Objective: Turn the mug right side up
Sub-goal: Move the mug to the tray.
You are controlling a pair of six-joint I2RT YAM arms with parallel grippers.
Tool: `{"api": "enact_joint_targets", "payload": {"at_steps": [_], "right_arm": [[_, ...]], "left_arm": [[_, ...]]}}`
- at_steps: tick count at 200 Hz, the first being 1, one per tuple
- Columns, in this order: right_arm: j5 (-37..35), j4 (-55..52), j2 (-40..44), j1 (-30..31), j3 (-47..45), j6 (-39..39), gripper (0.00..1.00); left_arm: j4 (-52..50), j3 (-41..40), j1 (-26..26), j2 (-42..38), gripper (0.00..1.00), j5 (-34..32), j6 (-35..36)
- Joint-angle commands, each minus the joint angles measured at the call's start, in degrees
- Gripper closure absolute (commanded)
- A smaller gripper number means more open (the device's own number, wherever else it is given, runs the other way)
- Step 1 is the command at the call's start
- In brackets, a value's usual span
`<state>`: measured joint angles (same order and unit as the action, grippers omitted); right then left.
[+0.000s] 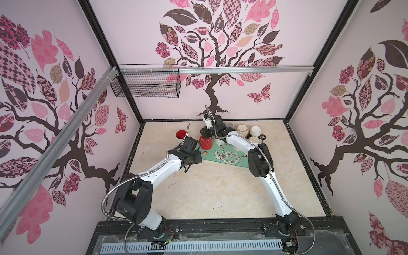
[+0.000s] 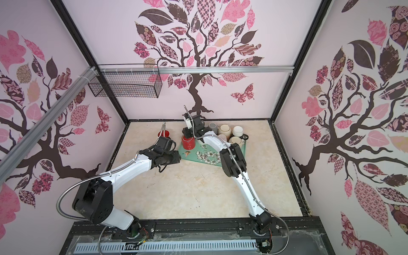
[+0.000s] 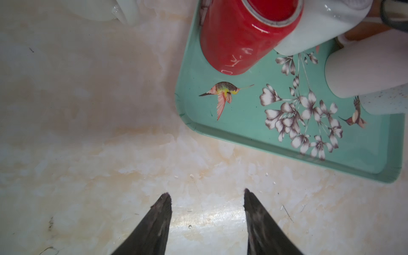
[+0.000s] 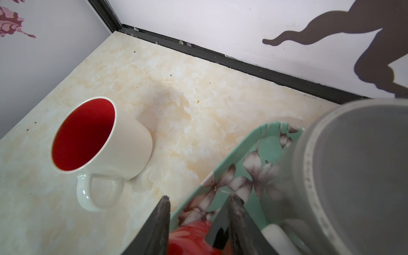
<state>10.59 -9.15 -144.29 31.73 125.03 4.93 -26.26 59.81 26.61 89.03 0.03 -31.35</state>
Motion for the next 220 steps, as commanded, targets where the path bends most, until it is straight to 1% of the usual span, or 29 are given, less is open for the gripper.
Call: {"api": "enact_joint_targets", "payload": {"at_steps": [1,29,54,91,119,171,180,189,195,208,220], "right_arm": [[-1.4,-2.6,5.8,-0.2,-6.9,-0.3,0.57],[-1.3,1.9,11.8,-0.2,-17.0,1.4,0.58],[-3.6,3.5,17.1,-0.2,-24.5,3.4,0.58],[-6.4,5.4,24.8,-0.3,-34.0,5.3,0.57],[-9.3,4.8,29.3,-0.2,-39.2,6.0,0.57],[-13.4,5.1,36.2,-0.3,-49.4,9.4,0.57],[-13.9,5.9,37.7,-0.3,-51.2,9.9,0.54],[-14.9,6.4,39.2,-0.3,-52.6,10.3,0.48],[-15.6,6.5,40.2,-0.3,-53.1,10.6,0.45],[-16.8,6.4,42.2,-0.4,-53.6,10.9,0.42],[-17.1,6.1,43.7,-0.9,-53.7,11.3,0.42]], "left_arm": [[3.3,2.9,-1.4,1.8,0.44,4.6,-1.6],[4.2,3.8,-2.4,4.2,0.45,7.2,-3.1],[6.2,3.5,-2.5,5.4,0.45,9.5,-4.7],[12.2,2.1,-2.3,7.8,0.47,13.1,-9.0],[14.1,2.5,-0.9,9.6,0.49,13.9,-9.6],[15.1,4.3,2.6,12.4,0.50,13.5,-8.8],[15.1,4.4,2.6,12.8,0.50,13.5,-8.7],[15.1,4.5,2.5,13.0,0.50,13.2,-8.6],[14.9,4.7,2.2,12.9,0.50,13.0,-8.5],[14.8,4.8,1.5,12.8,0.52,12.9,-8.3],[14.8,5.3,0.5,12.7,0.55,13.2,-7.8]]}}
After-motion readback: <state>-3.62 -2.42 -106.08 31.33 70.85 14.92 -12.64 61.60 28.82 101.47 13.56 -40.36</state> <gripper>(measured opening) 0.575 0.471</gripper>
